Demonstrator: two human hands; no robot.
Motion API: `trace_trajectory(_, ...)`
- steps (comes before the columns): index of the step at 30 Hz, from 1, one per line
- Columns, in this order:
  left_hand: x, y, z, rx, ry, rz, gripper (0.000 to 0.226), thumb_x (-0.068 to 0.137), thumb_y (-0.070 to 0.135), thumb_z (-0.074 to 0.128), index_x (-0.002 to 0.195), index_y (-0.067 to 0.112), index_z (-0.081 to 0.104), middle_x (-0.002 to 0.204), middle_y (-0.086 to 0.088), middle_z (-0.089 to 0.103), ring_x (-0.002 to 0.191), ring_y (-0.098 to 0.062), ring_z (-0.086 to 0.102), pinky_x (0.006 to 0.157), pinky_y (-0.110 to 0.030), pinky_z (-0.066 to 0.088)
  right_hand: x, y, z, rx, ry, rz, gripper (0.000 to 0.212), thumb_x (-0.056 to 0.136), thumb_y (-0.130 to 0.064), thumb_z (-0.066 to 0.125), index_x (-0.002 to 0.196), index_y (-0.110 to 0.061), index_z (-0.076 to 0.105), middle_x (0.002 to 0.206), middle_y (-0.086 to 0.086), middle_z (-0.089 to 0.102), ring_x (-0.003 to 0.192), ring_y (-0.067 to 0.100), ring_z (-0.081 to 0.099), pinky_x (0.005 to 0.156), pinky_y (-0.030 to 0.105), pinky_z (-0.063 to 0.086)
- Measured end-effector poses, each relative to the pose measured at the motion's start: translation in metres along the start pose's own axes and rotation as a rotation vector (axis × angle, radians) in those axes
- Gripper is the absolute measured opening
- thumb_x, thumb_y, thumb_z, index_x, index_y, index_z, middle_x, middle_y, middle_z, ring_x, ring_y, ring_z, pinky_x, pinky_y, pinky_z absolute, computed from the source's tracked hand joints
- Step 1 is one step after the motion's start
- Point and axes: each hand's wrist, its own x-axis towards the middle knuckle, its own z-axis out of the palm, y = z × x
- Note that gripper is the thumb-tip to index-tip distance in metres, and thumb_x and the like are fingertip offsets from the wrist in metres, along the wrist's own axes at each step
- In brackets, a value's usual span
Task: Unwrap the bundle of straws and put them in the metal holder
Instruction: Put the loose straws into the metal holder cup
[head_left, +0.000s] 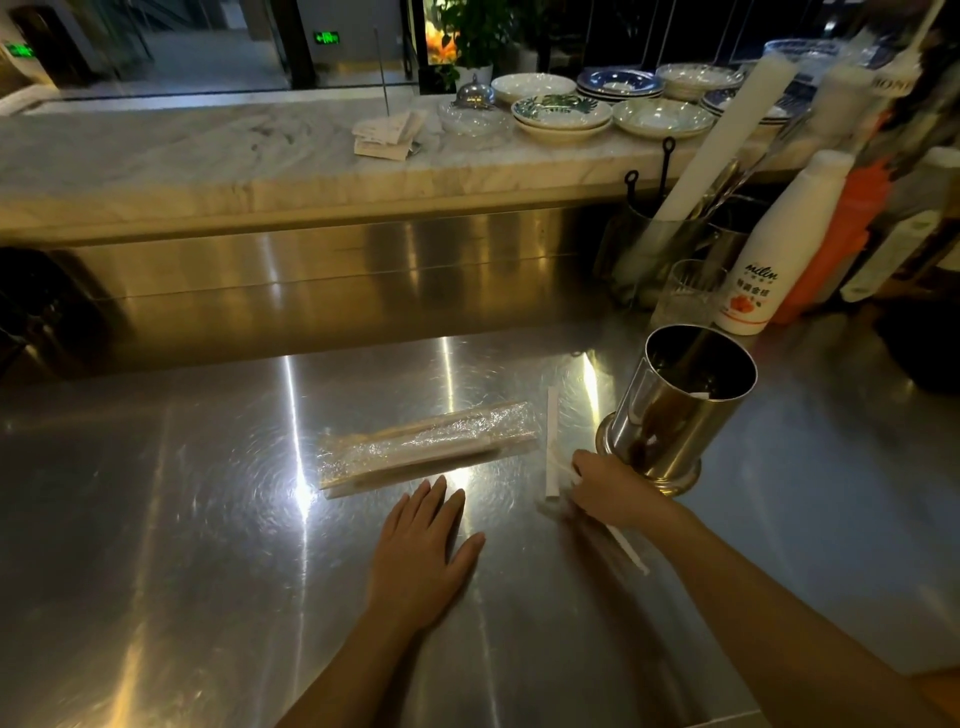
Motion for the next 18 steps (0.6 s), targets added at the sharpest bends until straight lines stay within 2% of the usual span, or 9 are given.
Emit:
trace_trajectory(2, 0.0, -0.001, 0.0, -0.001, 0.0, 0.0, 0.069, 0.084, 0.065, 0.018, 0.14, 0.027, 0.031, 0.152, 0.0, 0.029, 0.14, -0.015, 0.019, 0.112, -0.033, 0.006, -0.002, -0.008, -0.009, 0.104, -0.011, -0.019, 0.029, 0.09, -0.013, 0.046, 0.067, -0.026, 0.035, 0.065, -0.003, 0.046, 0.053, 0.009, 0.044, 0.046, 0.02, 0.034)
trace_trajectory(8, 0.001, -0.001, -0.001, 0.001, -0.012, -0.015, 0.066, 0.085, 0.064, 0.022, 0.14, 0.029, 0.029, 0.152, 0.002, 0.027, 0.14, -0.014, 0.018, 0.111, -0.032, 0.005, -0.017, -0.039, -0.051, 0.284, 0.101, -0.143, 0.024, 0.091, -0.012, 0.044, 0.071, -0.025, 0.037, 0.071, -0.001, 0.047, 0.059, 0.011, 0.044, 0.05, 0.021, 0.036)
trace_trajectory(14, 0.0, -0.001, -0.002, -0.016, -0.02, -0.018, 0.062, 0.088, 0.062, 0.027, 0.141, 0.029, 0.027, 0.153, 0.004, 0.023, 0.141, -0.013, 0.013, 0.112, -0.031, 0.002, -0.038, -0.059, -0.098, 0.498, 0.378, -0.194, 0.016, 0.093, -0.026, 0.044, 0.077, -0.027, 0.046, 0.071, -0.001, 0.047, 0.059, 0.01, 0.045, 0.05, 0.019, 0.039)
trace_trajectory(18, -0.001, 0.0, -0.004, -0.016, -0.034, -0.026, 0.061, 0.09, 0.059, 0.027, 0.143, 0.03, 0.023, 0.155, 0.005, 0.017, 0.142, -0.011, 0.006, 0.112, -0.028, -0.002, -0.049, -0.055, -0.133, 0.658, 0.596, -0.261, 0.018, 0.094, -0.031, 0.041, 0.078, -0.026, 0.047, 0.075, 0.001, 0.048, 0.069, 0.016, 0.049, 0.065, 0.032, 0.046)
